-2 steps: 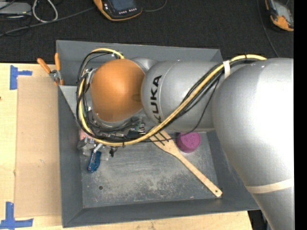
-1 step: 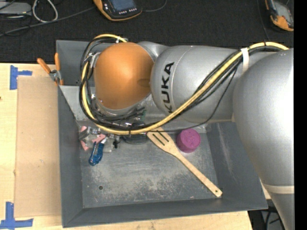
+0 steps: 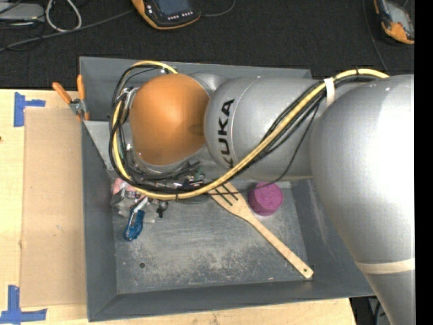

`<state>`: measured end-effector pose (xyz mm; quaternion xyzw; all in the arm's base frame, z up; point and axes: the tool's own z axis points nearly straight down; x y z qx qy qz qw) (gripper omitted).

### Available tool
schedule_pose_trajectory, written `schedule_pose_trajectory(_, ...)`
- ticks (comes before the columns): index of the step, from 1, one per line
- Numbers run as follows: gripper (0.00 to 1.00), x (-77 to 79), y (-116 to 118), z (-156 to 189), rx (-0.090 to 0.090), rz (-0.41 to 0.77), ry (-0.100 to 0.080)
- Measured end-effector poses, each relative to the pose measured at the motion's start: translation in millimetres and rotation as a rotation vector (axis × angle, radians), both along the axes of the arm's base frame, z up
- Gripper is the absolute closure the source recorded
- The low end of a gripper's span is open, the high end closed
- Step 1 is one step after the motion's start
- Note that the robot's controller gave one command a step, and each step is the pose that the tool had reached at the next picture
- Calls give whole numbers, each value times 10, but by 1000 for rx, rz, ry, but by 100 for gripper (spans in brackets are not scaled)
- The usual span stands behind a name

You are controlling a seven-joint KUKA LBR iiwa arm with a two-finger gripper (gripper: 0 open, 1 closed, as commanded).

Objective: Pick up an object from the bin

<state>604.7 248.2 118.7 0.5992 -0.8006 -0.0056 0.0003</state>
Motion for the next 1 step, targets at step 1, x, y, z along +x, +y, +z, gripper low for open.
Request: schedule_pose_trajectory(1,100,10,11,369,4,-5,-4)
